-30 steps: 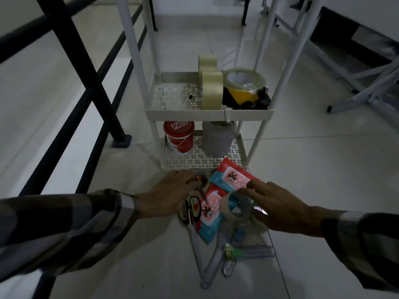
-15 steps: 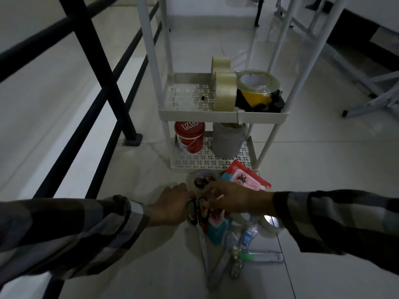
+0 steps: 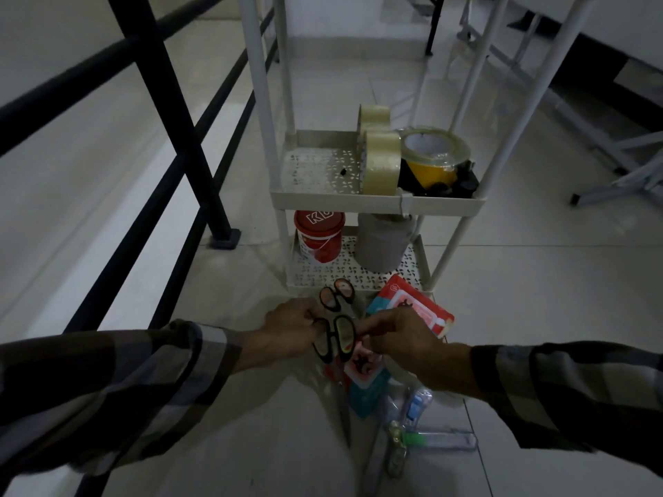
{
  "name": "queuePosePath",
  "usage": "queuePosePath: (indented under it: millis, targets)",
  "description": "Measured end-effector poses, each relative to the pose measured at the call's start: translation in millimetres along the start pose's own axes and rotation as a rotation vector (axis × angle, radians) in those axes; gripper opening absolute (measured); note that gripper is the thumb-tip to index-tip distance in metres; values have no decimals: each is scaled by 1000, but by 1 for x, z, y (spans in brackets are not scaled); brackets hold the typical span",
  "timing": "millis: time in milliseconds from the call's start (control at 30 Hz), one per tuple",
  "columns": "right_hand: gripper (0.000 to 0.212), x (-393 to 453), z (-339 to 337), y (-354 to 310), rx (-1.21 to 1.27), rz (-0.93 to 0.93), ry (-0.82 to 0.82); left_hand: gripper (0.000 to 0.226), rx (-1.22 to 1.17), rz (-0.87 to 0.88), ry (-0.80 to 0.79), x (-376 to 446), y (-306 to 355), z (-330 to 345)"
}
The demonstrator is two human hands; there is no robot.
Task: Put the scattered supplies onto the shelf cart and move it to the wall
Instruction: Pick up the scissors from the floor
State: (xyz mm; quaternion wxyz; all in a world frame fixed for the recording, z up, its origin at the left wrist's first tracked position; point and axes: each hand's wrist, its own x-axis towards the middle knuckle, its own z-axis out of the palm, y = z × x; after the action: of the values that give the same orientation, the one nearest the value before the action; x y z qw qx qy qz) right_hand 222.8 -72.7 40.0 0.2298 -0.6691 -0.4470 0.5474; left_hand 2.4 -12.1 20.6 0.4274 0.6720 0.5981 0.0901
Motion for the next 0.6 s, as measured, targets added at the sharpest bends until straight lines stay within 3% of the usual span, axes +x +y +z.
queuePosePath:
  millis: [100, 167, 300, 433, 600]
  targets:
    - [18, -9, -4, -1, 44, -22, 35, 19, -244, 30, -48, -9, 27, -8]
    - [21, -19, -7, -4, 89, -54, 36, 17, -356, 14, -111, -14, 43, -10]
    - [27, -41, -17, -13, 191, -157, 56, 17, -403, -12, -141, -25, 79, -12]
    - [30, -56, -34, -29, 58, -330, 93, 22, -472, 23, -159, -35, 114, -16]
    - [12, -79, -65, -75, -134, -576, 206, 40, -609, 92, -129, -50, 162, -41]
